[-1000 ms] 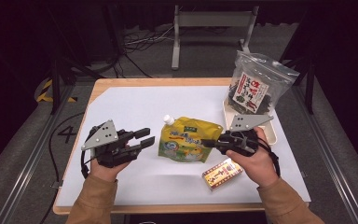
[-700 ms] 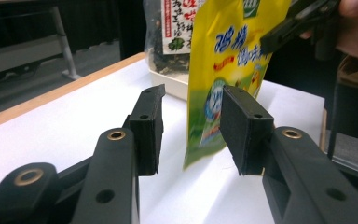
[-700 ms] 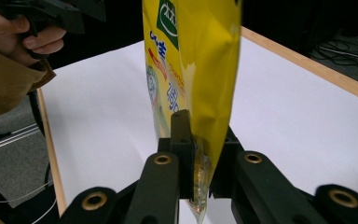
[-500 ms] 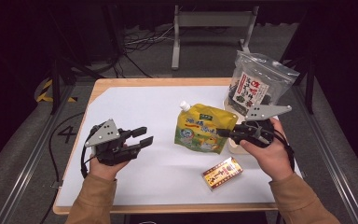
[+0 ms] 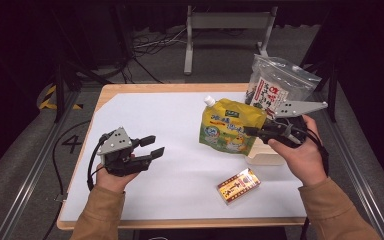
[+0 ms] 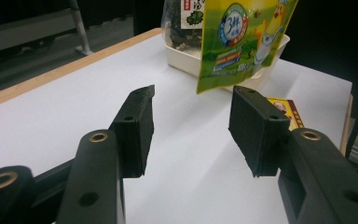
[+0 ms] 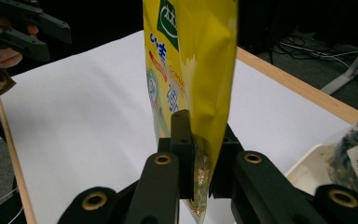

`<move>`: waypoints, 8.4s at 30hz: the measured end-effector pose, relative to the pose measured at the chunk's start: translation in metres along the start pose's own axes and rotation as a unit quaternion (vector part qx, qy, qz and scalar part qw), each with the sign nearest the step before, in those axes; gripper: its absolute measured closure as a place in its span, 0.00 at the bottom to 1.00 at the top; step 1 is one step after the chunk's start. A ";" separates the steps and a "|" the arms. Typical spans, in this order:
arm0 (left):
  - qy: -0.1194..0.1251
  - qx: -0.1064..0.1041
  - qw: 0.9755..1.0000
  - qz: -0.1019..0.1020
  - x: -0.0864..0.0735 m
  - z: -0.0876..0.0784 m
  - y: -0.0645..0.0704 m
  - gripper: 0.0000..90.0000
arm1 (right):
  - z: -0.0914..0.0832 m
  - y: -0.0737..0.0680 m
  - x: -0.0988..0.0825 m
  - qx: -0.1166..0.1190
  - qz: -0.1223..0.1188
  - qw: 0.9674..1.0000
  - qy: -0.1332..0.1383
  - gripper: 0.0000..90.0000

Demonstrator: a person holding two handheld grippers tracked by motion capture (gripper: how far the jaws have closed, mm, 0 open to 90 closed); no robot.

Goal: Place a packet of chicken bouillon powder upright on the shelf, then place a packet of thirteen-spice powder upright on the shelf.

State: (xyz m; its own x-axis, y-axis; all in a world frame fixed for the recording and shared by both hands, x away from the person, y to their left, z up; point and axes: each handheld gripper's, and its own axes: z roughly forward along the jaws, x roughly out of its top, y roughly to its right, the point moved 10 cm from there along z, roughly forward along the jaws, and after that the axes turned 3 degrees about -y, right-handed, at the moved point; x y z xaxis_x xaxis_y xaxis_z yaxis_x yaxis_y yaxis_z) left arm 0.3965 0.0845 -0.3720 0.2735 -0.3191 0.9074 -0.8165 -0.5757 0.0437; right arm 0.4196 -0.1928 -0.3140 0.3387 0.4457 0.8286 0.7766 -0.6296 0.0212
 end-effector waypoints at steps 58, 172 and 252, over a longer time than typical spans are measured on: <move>-0.034 -0.017 0.999 -0.023 -0.012 0.011 -0.004 0.54 | -0.058 0.082 -0.027 -0.100 0.001 0.992 -0.082 0.93; -0.123 -0.074 0.990 -0.018 -0.012 0.050 0.024 0.35 | -0.060 0.089 -0.113 -0.127 0.066 0.990 -0.011 0.54; -0.260 -0.180 0.949 0.017 -0.045 0.180 0.133 0.06 | -0.053 0.045 -0.145 -0.091 0.072 0.993 0.011 0.45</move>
State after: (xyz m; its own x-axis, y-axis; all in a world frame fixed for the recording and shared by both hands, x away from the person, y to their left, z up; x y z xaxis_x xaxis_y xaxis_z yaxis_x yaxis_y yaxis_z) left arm 0.3675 -0.1133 -0.4823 0.3815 -0.7148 0.5861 -0.9244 -0.2943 0.2428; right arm 0.3772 -0.3195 -0.4035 0.4260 0.3292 0.8427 0.6113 -0.7914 0.0002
